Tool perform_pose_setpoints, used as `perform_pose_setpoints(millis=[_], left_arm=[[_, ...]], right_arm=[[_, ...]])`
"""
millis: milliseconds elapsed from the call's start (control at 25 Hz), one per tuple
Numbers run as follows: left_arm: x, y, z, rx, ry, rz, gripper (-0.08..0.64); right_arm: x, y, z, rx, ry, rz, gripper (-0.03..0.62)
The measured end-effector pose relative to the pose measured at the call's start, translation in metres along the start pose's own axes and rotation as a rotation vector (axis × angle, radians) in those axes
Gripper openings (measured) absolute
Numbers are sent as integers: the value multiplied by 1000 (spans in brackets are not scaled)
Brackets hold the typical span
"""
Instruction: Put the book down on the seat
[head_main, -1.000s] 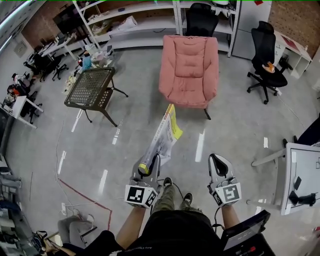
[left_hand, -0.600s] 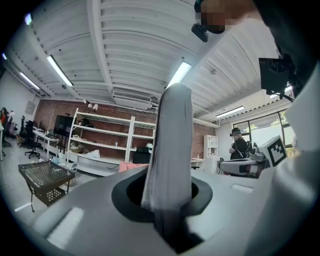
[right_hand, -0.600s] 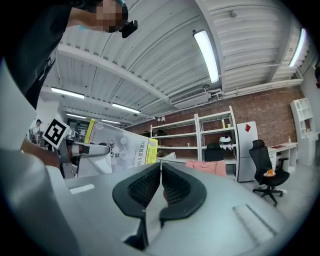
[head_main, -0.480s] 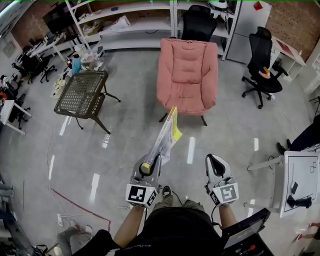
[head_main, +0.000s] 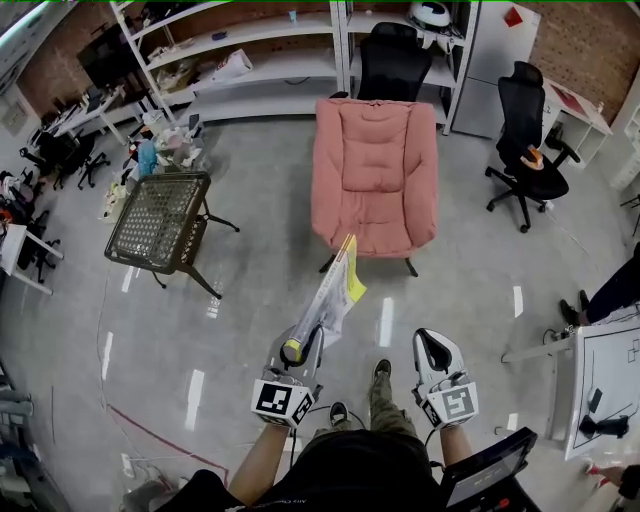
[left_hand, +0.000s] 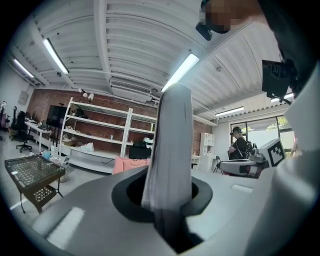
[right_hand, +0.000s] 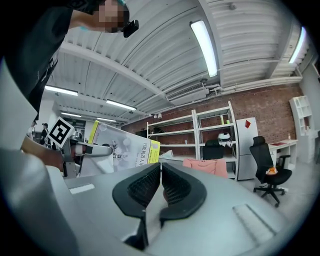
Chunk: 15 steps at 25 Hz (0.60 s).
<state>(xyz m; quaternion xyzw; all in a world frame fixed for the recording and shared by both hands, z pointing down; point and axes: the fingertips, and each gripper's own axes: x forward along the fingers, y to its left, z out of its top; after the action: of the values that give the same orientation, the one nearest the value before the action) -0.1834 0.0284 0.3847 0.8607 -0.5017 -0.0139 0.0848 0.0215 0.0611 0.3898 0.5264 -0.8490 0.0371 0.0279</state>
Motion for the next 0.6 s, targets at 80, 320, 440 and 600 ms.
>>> perform_pose_setpoints(millis=[80,320,440,600], left_arm=[[31,-3,1,9,3,-1,67],[120,-26,11,10,15,52,67],[155,-38,6,0,18,70,67],[187,-35,3,7,53,62,67]], right_arm=[[18,-28,-1,6,-12,8,23],[62,-115,20,15,-44,39,21],[78,-149,18,11,-47,63,21],[102,-173,17,38,-46,70,21]])
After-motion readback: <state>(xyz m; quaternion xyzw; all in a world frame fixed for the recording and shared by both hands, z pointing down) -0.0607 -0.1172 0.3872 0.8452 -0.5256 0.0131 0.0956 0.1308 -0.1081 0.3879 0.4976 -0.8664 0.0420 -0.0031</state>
